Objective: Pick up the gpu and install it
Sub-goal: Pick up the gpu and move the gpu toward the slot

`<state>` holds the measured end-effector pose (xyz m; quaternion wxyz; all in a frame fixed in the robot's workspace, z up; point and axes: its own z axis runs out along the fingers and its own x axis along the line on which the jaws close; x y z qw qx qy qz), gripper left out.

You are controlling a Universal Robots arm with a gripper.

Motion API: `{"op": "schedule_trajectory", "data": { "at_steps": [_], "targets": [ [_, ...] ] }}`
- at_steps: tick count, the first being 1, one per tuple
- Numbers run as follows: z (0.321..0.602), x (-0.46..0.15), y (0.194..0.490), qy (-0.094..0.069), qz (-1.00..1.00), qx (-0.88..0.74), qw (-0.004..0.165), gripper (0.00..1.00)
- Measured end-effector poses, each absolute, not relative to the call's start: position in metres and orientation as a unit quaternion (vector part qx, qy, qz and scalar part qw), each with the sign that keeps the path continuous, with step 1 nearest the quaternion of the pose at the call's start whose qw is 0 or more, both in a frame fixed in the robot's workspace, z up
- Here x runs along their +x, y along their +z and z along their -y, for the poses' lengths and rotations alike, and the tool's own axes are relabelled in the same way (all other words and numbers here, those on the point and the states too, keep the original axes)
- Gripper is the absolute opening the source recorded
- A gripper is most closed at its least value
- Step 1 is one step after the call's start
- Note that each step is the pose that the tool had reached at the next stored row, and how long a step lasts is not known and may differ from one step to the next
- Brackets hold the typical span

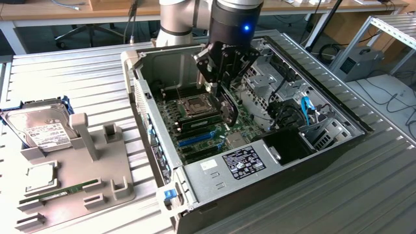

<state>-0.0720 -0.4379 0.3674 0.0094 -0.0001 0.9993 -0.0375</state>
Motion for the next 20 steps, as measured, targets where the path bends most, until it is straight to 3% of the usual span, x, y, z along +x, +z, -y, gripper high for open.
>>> {"op": "schedule_trajectory", "data": {
  "at_steps": [20],
  "targets": [
    [0.438, -0.056, 0.363, -0.041, -0.999, 0.0, 0.009, 0.26]
  ]
}}
